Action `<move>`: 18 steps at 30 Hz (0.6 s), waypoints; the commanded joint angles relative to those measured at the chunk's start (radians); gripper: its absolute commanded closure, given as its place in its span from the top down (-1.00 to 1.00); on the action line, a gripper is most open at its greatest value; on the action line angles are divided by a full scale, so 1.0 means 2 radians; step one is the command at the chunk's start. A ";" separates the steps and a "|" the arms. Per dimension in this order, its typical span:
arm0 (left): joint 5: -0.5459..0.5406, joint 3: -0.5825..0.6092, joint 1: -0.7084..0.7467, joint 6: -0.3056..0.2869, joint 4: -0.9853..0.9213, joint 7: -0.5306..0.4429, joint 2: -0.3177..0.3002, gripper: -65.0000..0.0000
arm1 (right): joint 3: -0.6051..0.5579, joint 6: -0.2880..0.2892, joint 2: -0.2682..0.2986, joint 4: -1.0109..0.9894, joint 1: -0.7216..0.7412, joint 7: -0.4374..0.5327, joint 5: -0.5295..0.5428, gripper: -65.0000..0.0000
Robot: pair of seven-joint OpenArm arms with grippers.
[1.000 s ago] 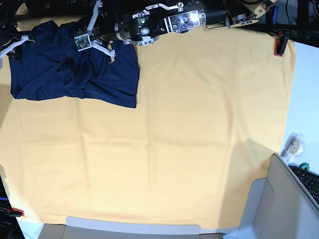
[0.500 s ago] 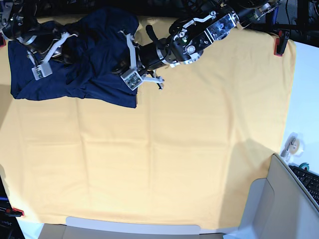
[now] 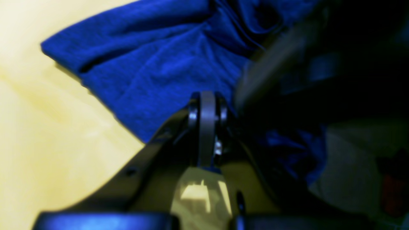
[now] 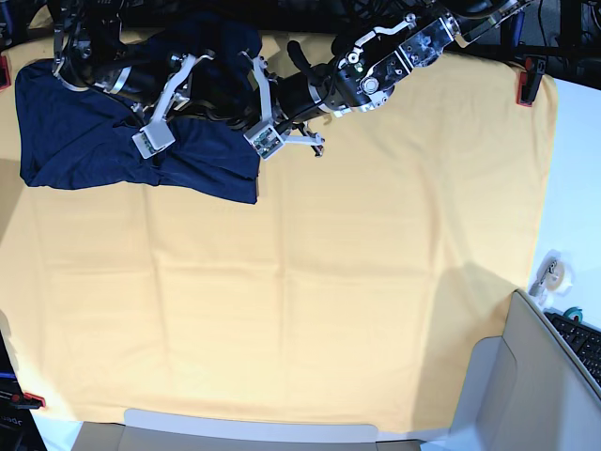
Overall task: Fold the T-shirt properly
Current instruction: 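Grasp the shirt's opposite edge with the right gripper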
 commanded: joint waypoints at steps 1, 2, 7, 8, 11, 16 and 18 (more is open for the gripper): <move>-0.005 -0.001 -0.005 -0.004 0.008 -0.013 -0.007 -1.00 | 0.005 0.003 0.004 0.008 -0.010 0.003 -0.015 -1.00; -0.005 -0.001 -0.005 -0.004 0.008 -0.013 -0.007 -1.00 | 0.007 -0.007 0.004 0.008 -0.018 0.003 -0.041 -1.00; -0.005 -0.001 -0.004 -0.003 0.008 -0.011 -0.008 -1.00 | 0.034 -0.057 0.015 0.008 -0.049 0.003 -0.104 -1.00; -0.005 -0.001 -0.004 -0.003 0.007 -0.011 -0.008 -1.00 | 0.045 -0.059 0.017 0.008 -0.053 0.003 -0.105 -1.00; -0.005 -0.002 0.004 -0.004 0.007 -0.012 -0.008 -1.00 | 0.089 -0.061 0.017 0.008 -0.059 0.003 -0.106 -1.00; -0.005 0.001 0.006 -0.004 0.007 -0.012 -0.008 -1.00 | 0.195 -0.071 0.013 0.006 -0.057 0.003 -0.163 -1.00; -0.005 -0.001 0.015 -0.004 0.007 -0.012 -0.008 -1.00 | 0.225 -0.098 0.008 0.006 -0.046 0.003 -0.211 -1.00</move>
